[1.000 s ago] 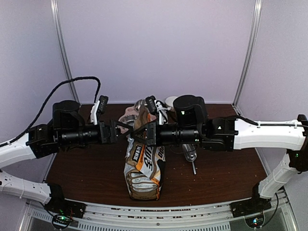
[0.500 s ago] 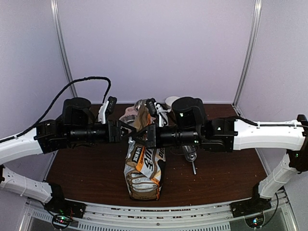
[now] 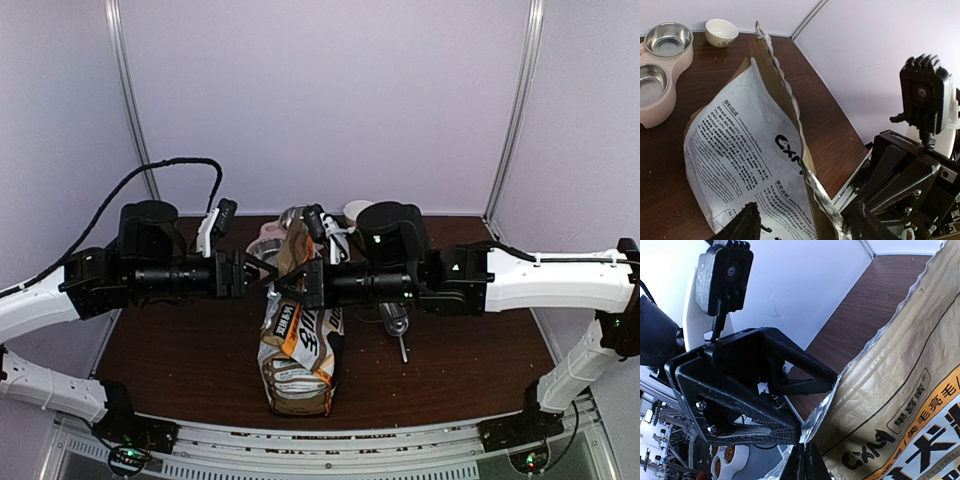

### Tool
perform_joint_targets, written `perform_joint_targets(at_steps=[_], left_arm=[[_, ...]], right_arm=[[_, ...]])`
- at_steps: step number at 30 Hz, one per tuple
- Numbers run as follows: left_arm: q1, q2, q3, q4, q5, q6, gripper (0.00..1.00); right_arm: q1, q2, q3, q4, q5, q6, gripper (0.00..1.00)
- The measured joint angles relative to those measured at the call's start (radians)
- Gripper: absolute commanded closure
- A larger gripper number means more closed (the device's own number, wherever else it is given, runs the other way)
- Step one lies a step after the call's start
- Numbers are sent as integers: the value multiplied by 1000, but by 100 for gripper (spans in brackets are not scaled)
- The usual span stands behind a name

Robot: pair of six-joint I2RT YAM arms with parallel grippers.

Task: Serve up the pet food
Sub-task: Open the seal of the pet food bag.

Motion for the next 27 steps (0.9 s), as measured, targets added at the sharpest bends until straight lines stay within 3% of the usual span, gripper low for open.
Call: perform_joint_targets(at_steps=[4, 8, 14, 20, 27], left_arm=[[0, 4, -1, 0, 13, 2, 50], [0, 17, -1, 0, 23, -1, 61], [0, 45, -1, 11, 43, -2, 64], [2, 70, 0, 34, 72, -10, 85], [2, 72, 0, 53, 101, -18, 100]], right_arm=[[0, 0, 0, 1, 0, 0, 100], [0, 0, 0, 0, 0, 0, 100], [0, 1, 0, -25, 0, 0, 100], [-1, 2, 0, -53, 3, 0, 100], [-1, 3, 0, -58, 8, -6, 100]])
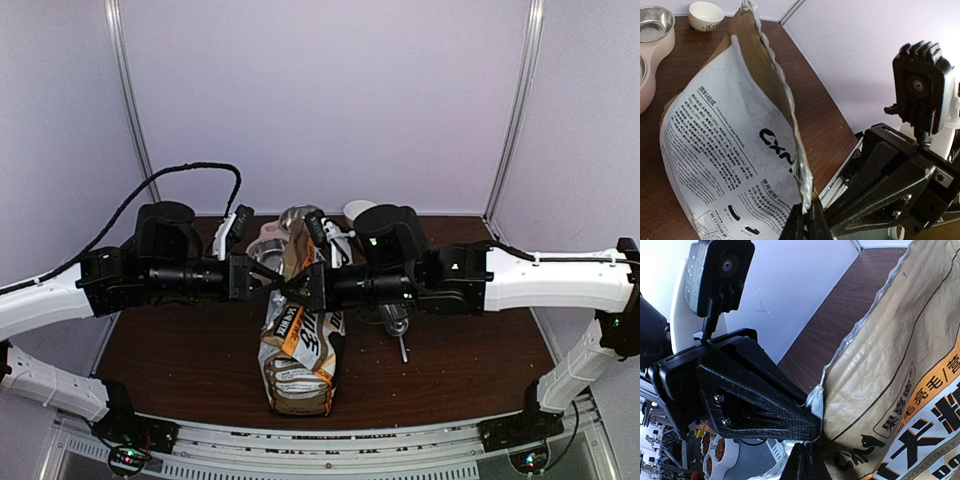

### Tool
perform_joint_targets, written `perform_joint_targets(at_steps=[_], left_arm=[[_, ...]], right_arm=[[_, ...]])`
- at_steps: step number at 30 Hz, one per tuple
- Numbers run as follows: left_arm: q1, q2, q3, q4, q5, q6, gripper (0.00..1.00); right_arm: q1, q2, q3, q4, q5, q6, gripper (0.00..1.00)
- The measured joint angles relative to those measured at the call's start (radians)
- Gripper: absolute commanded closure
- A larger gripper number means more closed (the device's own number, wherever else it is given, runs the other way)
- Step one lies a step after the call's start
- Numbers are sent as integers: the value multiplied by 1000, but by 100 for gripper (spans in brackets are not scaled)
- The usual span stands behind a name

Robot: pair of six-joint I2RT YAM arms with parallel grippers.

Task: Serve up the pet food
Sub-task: Open the seal of the pet food bag.

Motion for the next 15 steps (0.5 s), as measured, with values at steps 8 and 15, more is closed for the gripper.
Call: perform_joint_targets(at_steps=[8, 15], left_arm=[[1, -1, -2, 8, 5, -5, 100], [1, -1, -6, 9, -3, -4, 100]], right_arm=[[12, 23, 78, -116, 73, -35, 100], [55, 95, 240, -331, 218, -80, 100]])
